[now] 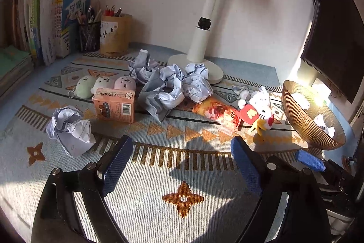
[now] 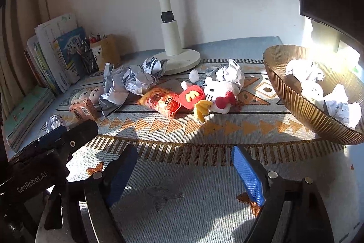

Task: Organize objects
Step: 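Move the right gripper back toward the pink snack box, then grasp the pink snack box with the right gripper and lift it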

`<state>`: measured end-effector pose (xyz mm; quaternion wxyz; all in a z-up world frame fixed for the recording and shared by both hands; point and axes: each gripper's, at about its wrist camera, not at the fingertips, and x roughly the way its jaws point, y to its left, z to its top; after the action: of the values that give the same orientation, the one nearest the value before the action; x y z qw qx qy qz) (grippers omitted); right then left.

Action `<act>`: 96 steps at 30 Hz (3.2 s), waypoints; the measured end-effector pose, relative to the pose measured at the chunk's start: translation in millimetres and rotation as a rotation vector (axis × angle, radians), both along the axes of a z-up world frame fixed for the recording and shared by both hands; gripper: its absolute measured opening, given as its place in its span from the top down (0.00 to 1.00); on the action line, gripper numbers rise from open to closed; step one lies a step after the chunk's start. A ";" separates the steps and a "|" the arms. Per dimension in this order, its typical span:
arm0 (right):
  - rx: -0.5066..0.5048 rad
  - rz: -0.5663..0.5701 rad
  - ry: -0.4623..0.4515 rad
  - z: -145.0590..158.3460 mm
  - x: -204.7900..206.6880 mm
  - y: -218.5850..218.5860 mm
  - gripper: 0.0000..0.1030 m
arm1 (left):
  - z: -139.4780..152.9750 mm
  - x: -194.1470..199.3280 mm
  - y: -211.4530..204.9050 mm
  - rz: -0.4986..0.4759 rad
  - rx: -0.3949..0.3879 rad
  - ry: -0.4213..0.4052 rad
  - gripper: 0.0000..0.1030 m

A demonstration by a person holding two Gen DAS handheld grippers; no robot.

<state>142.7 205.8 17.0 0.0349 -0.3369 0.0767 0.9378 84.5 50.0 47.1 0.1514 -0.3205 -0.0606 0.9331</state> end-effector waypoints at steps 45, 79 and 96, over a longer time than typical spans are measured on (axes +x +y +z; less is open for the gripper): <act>-0.018 -0.013 0.019 -0.5 3.6 4.8 0.15 | -3.2 -4.3 -4.8 0.001 0.037 -0.036 0.01; 0.085 0.686 -0.167 21.6 -157.4 -162.0 0.33 | -23.4 -64.4 -116.3 0.090 0.035 -0.233 0.09; -0.084 0.564 -0.147 28.1 -89.0 -112.8 0.82 | -9.2 -39.9 -106.5 0.008 0.033 -0.113 0.47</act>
<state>53.7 92.9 45.1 -0.2355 -0.4130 0.0159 0.8796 44.6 -56.4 37.9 0.1493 -0.3697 -0.0859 0.9131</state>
